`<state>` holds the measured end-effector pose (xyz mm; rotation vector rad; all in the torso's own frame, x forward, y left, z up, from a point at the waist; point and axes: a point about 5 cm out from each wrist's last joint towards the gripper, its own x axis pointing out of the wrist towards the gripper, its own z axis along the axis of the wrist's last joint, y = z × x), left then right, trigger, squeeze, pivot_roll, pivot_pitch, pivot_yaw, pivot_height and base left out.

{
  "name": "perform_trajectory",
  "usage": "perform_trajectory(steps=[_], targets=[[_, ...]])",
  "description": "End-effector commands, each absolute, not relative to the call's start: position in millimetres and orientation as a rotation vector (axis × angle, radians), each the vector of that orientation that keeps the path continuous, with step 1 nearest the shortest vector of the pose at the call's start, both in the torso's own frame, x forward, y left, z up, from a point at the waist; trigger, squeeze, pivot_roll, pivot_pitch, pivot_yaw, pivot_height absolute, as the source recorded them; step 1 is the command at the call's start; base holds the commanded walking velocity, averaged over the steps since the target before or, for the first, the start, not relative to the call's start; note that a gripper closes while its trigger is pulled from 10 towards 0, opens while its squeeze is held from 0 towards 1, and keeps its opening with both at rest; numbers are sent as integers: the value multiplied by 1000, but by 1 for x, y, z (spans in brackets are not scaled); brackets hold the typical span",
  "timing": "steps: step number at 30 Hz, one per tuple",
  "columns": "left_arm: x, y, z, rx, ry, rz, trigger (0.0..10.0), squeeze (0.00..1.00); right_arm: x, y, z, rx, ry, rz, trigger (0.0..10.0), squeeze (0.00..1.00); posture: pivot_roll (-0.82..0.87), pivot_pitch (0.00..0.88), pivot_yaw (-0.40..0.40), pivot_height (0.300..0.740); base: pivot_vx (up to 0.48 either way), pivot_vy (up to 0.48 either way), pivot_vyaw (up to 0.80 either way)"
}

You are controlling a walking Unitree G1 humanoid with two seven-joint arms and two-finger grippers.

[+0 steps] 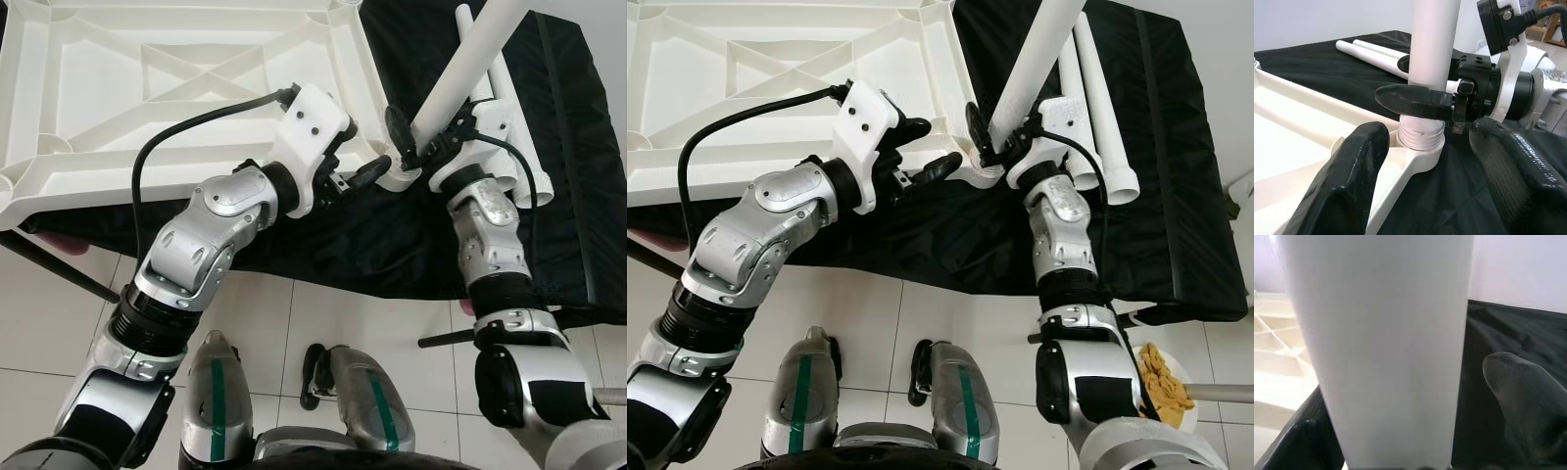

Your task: Building children table

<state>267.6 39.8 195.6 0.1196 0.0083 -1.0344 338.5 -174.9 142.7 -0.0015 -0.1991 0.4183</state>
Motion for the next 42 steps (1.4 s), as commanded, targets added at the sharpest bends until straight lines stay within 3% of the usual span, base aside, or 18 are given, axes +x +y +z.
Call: perform_trajectory(steps=[1, 4, 5, 6, 7, 21, 22, 35, 42], targets=[[263, 36, 194, 137, 13, -1080, 10000, 0, 339, -180, 139, -11, -159, 450, 10000, 0, 119, 45, -111, 740, 0, 0, 0], [262, 36, 193, 138, 14, -1082, 10000, 0, 338, -181, 138, -25, -152, 468, 9922, 0, 121, 47, -112, 740, 0, 0, 0], [262, 37, 193, 137, 15, -1082, 10000, 0, 338, -183, 138, -27, -143, 484, 4745, 0, 123, 48, -114, 740, 0, 0, 0], [262, 37, 193, 137, 15, -1082, 10000, 0, 338, -183, 138, -27, -143, 484, 4745, 0, 123, 48, -114, 740, 0, 0, 0], [262, 37, 193, 137, 15, -1082, 10000, 0, 338, -184, 137, -27, -135, 496, 0, 0, 123, 47, -114, 740, 0, 0, 0], [261, 38, 193, 137, 14, -1080, 10000, 0, 338, -187, 136, -22, -123, 523, 0, 0, 126, 44, -112, 740, 0, 0, 0], [260, 38, 193, 139, 15, -1083, 10000, 0, 337, -188, 136, -19, -116, 520, 10000, 0, 125, 42, -111, 740, 0, 0, 0], [253, 36, 187, 146, 41, -1118, 10000, 0, 337, -191, 129, 30, -83, 325, 10000, 0, 124, 40, -115, 740, 0, 0, 0], [252, 36, 186, 148, 46, -1121, 10000, 0, 330, -175, 125, 78, -92, 197, 10000, 0, 128, 38, -119, 740, 0, 0, 0]])
